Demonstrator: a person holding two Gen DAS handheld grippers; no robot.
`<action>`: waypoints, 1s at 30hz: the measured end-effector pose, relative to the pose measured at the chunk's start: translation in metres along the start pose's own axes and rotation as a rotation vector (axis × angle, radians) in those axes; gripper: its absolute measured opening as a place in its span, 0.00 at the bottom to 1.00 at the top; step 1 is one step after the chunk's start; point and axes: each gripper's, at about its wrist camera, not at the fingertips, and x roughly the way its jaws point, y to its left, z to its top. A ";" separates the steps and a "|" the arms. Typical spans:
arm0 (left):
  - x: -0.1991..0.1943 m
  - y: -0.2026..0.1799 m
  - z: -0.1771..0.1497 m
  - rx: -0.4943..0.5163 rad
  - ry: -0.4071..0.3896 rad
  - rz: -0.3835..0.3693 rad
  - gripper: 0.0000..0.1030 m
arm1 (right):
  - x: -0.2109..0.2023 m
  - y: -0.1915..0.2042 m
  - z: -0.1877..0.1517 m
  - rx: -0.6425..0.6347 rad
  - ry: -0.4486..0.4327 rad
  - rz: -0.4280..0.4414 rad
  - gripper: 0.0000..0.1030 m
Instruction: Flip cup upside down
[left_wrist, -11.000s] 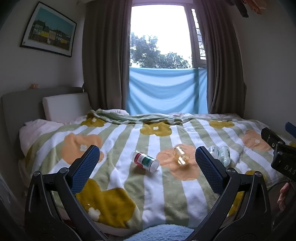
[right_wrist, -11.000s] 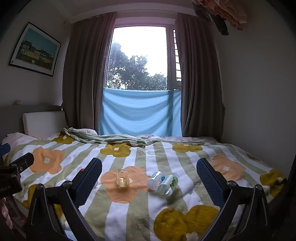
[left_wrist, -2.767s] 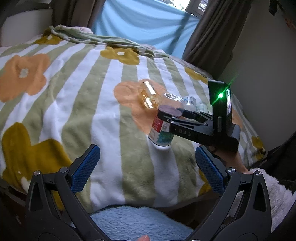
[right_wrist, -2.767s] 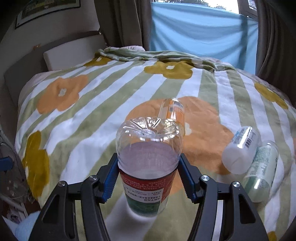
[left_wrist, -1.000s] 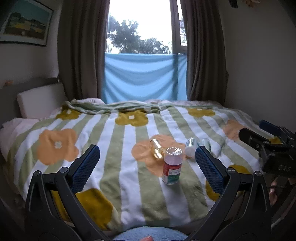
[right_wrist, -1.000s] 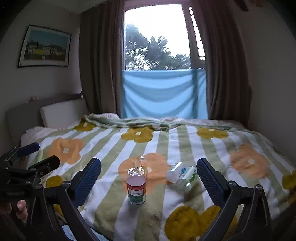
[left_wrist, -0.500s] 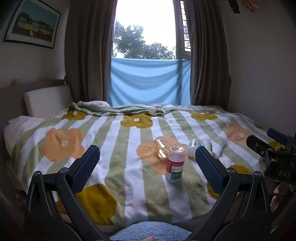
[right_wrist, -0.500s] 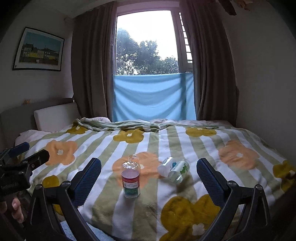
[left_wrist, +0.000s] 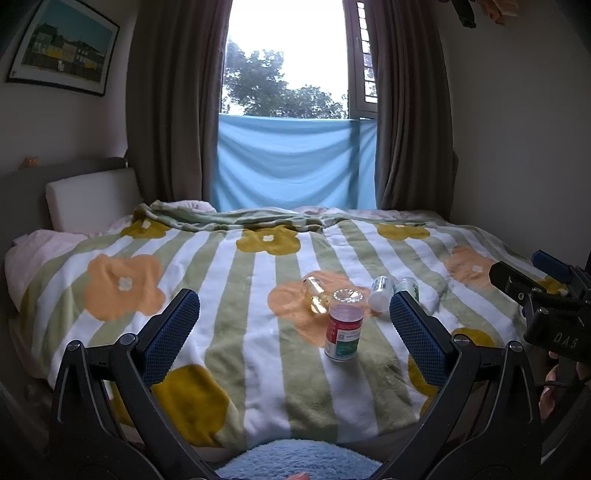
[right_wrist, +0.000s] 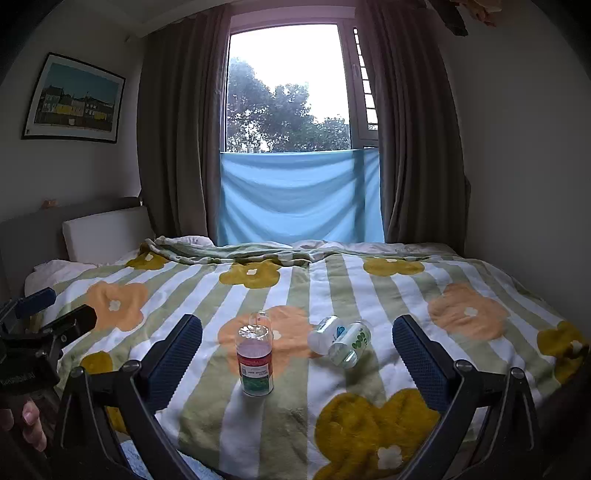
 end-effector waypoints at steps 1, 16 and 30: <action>0.000 0.000 0.000 0.001 0.000 -0.001 1.00 | 0.000 0.000 0.000 -0.001 0.001 -0.001 1.00; 0.002 -0.002 -0.002 0.001 -0.001 -0.002 1.00 | -0.004 -0.003 0.004 0.004 0.001 -0.023 1.00; -0.002 -0.001 -0.003 0.001 -0.011 -0.006 1.00 | -0.008 -0.003 0.005 -0.003 -0.004 -0.048 1.00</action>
